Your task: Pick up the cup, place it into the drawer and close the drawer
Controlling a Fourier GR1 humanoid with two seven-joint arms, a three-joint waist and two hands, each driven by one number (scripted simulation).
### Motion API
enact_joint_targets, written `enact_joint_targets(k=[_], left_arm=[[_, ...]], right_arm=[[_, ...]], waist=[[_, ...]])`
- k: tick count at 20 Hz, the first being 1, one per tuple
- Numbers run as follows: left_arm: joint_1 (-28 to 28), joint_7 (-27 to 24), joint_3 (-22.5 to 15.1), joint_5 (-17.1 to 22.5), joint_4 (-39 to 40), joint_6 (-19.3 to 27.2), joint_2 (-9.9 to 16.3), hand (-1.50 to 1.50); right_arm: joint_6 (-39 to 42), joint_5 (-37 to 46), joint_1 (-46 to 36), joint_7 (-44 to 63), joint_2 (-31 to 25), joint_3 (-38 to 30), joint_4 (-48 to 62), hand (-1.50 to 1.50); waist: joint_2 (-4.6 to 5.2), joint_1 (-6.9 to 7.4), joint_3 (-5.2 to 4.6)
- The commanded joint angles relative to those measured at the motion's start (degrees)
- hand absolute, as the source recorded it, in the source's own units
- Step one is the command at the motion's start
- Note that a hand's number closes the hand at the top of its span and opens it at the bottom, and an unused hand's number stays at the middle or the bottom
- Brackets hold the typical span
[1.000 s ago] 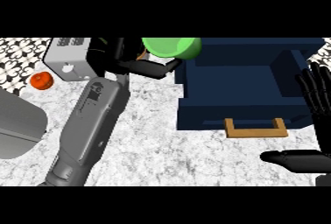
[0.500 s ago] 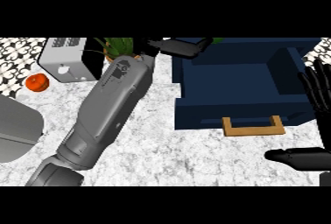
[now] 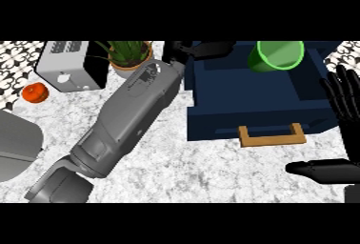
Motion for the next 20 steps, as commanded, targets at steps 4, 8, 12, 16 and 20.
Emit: enact_joint_targets(k=[4, 8, 12, 16, 20], left_arm=[[-2.1, -1.6, -5.5, 2.8, 8.0, 1.2, 0.0, 1.5], [-0.1, 0.9, -14.1, 5.3, 6.0, 4.1, 0.0, 1.5], [-1.4, 1.6, -16.0, 5.6, 10.7, 1.9, 0.0, -1.5], [-1.5, 6.9, -22.4, 5.9, 7.5, 7.2, 0.0, -1.5], [1.3, 2.8, -25.0, 6.8, 6.7, 9.7, 0.0, -1.5]], right_arm=[[1.2, -1.9, 0.8, 2.4, -1.5, -1.2, -2.5, -1.5], [-0.3, 0.5, 0.0, 1.3, 0.2, 0.5, -0.7, -1.5], [0.8, -1.2, -0.4, 2.3, 0.1, 1.1, -3.0, -1.5], [0.5, -0.5, -0.3, 0.7, -0.3, -0.1, -1.3, -1.5], [0.4, -1.1, -3.4, 2.1, -0.5, 0.2, -0.2, -1.5]], waist=[[0.12, -0.37, 0.0], [0.19, -0.9, 0.02], [0.64, -2.01, 0.02], [0.34, -1.8, 0.04], [0.64, -1.82, 0.01]])
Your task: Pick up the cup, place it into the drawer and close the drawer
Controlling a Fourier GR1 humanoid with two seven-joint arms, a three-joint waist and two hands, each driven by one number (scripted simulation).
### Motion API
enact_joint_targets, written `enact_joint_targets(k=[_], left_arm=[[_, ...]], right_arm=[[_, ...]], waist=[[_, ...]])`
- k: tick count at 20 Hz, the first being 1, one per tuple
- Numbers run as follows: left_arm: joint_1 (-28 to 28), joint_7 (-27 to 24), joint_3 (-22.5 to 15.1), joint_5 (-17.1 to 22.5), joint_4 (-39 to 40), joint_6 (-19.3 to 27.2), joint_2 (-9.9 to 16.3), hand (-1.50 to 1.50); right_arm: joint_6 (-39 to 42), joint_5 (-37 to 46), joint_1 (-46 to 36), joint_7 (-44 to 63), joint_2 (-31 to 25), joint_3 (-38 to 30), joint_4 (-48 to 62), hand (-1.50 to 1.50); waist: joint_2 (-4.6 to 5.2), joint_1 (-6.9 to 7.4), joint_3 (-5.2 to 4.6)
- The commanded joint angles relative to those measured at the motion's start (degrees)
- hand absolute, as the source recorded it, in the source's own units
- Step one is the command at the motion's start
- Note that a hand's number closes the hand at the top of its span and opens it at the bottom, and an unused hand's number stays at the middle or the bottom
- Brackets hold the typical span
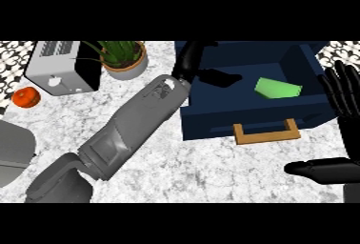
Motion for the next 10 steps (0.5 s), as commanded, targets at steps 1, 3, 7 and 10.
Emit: enact_joint_targets(k=[1, 3, 7, 10], left_arm=[[0.7, -1.8, -1.6, 1.7, -1.8, 2.7, 0.0, -1.5], [3.9, -3.4, -3.4, 3.3, -6.6, 5.6, 0.0, -1.5], [0.9, -6.1, -0.6, 5.8, -6.6, 4.4, 0.0, -1.5], [-3.3, -7.1, 4.0, 6.8, -3.8, 1.3, 0.0, -1.5]], right_arm=[[-0.7, 0.7, -1.0, 0.0, 0.2, 0.2, 0.4, -1.5], [1.3, -3.3, -2.5, 1.5, 0.1, 0.0, 1.3, -1.5], [5.4, -11.6, -2.2, 2.8, 0.1, -0.7, 0.9, -1.5], [7.5, -9.8, 3.0, 1.7, -0.5, 1.0, -3.4, 1.5]], waist=[[-0.16, 1.02, -0.04], [-0.29, 0.95, -0.05], [-0.35, 1.31, -0.05], [-0.62, 2.32, -0.07]])
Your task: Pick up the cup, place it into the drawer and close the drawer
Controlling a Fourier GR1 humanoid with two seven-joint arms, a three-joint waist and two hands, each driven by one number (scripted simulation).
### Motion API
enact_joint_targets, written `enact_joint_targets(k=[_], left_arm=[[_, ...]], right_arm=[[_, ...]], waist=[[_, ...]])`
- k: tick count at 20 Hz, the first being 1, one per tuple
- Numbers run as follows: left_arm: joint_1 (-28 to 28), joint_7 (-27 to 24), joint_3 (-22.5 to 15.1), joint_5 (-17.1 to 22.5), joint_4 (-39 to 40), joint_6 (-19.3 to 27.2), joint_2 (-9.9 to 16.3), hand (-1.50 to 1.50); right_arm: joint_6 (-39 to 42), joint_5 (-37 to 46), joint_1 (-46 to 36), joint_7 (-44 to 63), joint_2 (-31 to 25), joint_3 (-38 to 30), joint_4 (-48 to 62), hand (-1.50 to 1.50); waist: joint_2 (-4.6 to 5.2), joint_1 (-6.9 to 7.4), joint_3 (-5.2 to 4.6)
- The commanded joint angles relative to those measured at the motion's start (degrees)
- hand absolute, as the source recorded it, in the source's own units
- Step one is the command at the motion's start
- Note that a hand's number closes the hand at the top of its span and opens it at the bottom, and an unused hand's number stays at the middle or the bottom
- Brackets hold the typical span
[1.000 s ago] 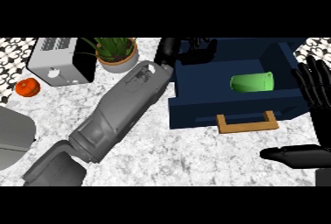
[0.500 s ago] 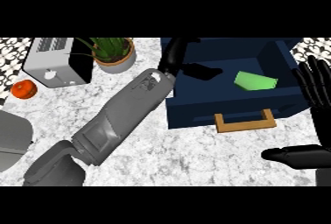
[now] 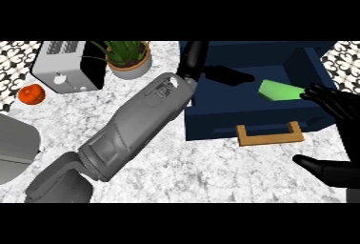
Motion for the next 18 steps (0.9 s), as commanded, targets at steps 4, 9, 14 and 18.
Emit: enact_joint_targets(k=[4, 9, 14, 18], left_arm=[[0.2, 0.0, 2.3, 2.3, -4.9, 1.9, 0.0, -1.5], [2.3, 1.0, 6.4, 1.8, -7.1, -1.2, 4.8, -1.5], [6.5, 6.0, 7.2, 0.9, -15.7, -1.1, 10.2, -1.5], [11.1, 9.6, 7.8, 0.7, -24.5, -0.8, 15.0, -1.5]], right_arm=[[7.3, 2.8, 4.9, -1.3, -6.6, 0.0, -3.9, 1.5], [7.7, 7.9, 6.3, 0.5, -8.0, 1.8, -6.0, 1.5], [4.1, 15.2, 7.6, 4.4, -6.5, 4.8, -12.6, 1.5], [1.9, 25.6, 8.2, -2.6, -5.7, 7.1, -5.1, 1.5]], waist=[[-0.79, 2.4, -0.03], [-0.93, 3.91, -0.07], [-1.25, 4.44, -0.08], [-1.18, 5.16, -0.03]])
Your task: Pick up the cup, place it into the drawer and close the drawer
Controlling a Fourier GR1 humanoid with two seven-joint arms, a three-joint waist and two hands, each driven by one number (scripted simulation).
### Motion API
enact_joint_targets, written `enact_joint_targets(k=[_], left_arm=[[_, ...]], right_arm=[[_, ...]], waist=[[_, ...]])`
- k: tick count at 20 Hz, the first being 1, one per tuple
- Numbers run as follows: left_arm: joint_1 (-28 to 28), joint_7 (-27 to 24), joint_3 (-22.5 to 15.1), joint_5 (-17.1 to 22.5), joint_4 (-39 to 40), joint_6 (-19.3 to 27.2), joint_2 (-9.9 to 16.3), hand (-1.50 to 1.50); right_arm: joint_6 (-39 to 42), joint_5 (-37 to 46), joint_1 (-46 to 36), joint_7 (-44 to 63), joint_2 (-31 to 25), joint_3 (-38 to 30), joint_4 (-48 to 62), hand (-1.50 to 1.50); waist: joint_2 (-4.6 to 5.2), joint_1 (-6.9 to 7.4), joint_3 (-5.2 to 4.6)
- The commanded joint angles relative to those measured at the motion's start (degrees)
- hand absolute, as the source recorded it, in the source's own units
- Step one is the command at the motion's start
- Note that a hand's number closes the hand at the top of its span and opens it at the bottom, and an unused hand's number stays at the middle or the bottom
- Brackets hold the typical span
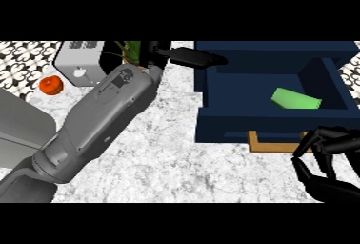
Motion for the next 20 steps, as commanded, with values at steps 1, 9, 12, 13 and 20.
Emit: enact_joint_targets(k=[1, 9, 12, 13, 20], left_arm=[[5.7, 1.8, 2.4, 0.6, -7.3, -2.5, 6.1, -1.5], [14.3, 4.8, 5.7, 1.1, -17.4, -4.7, 12.7, -1.5], [20.8, 2.9, 4.2, 0.0, -22.6, -3.6, 13.6, -1.5], [21.8, 1.6, 6.0, 0.9, -21.6, -5.8, 14.7, -1.5], [28.7, 1.4, 8.8, 1.9, -28.0, -8.6, 17.9, -1.5]], right_arm=[[-3.5, 7.2, -3.2, 0.1, 1.5, 2.3, 4.9, 1.5], [-9.0, 25.3, -8.5, -5.7, 1.4, 11.7, 14.9, 1.5], [-10.9, 33.2, -8.8, -5.6, -0.8, 14.8, 18.6, 1.5], [-11.2, 35.4, -11.3, -4.3, 0.5, 17.3, 20.6, 1.5], [-22.4, 47.4, -21.4, -11.5, 2.7, 19.6, 45.0, 1.5]], waist=[[0.15, 0.8, 0.0], [0.31, 0.8, 0.03], [0.13, 1.83, 0.02], [0.39, 1.62, -0.01], [0.81, 2.03, 0.07]])
